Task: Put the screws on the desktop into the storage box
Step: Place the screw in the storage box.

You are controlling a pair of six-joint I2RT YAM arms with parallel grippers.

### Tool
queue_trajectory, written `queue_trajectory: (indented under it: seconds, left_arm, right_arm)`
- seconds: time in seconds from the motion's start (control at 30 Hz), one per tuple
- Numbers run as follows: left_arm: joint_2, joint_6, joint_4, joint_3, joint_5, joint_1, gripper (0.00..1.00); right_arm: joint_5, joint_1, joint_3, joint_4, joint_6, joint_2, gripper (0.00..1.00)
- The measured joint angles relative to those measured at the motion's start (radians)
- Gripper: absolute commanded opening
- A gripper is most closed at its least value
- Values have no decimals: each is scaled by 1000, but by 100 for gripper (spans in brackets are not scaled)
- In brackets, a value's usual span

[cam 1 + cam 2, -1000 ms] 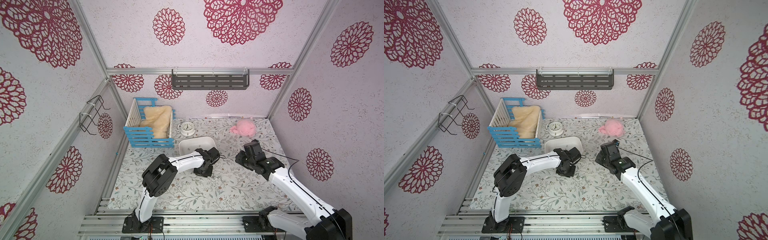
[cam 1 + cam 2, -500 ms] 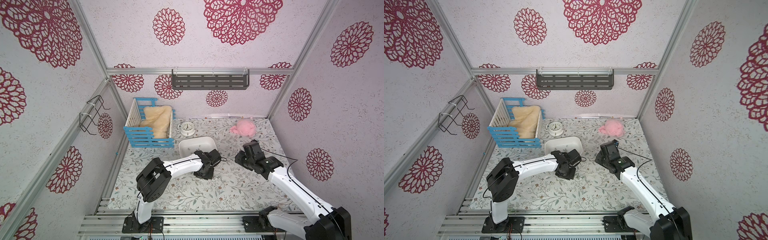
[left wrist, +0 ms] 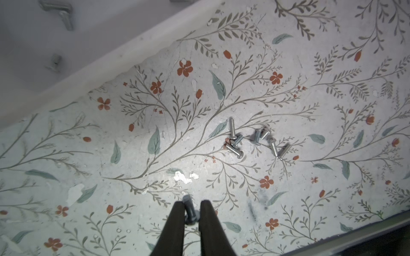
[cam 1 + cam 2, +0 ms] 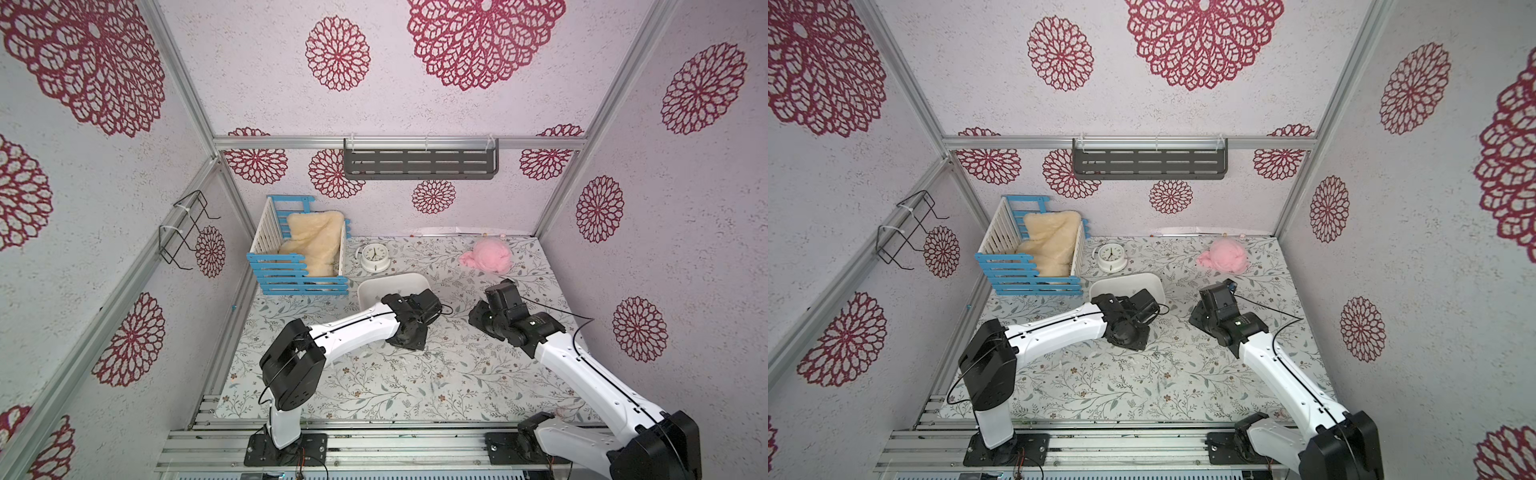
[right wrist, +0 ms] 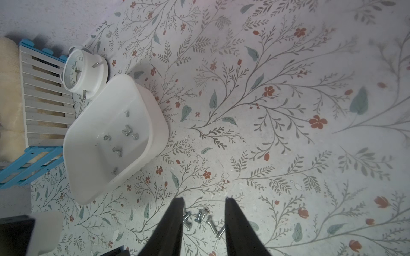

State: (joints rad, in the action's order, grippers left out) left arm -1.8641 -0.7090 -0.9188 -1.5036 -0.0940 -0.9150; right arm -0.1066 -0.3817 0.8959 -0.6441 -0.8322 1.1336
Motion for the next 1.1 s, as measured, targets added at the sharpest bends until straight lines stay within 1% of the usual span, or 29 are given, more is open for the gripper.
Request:
queue_trajectory:
  seconds: [0.17, 0.4, 0.5, 0.77, 0.9, 1.1]
  left_arm:
    - [21, 35, -34, -90, -17, 75, 18]
    - [1, 101, -70, -214, -27, 177, 18]
    - [-57, 123, -73, -271, -22, 211, 18]
    - [-301, 161, -82, -378, 14, 286, 18]
    - [-359, 171, -98, -431, 34, 327, 18]
    - [-374, 186, -108, -485, 53, 365, 19]
  right_arm:
    - [0, 0, 0, 0, 0, 0, 36]
    - [3, 0, 0, 0, 0, -2, 35]
    - [8, 0, 0, 0, 0, -2, 35]
    - [12, 0, 0, 0, 0, -2, 36]
    - [19, 0, 0, 0, 0, -2, 36]
    - [23, 0, 0, 0, 0, -2, 36]
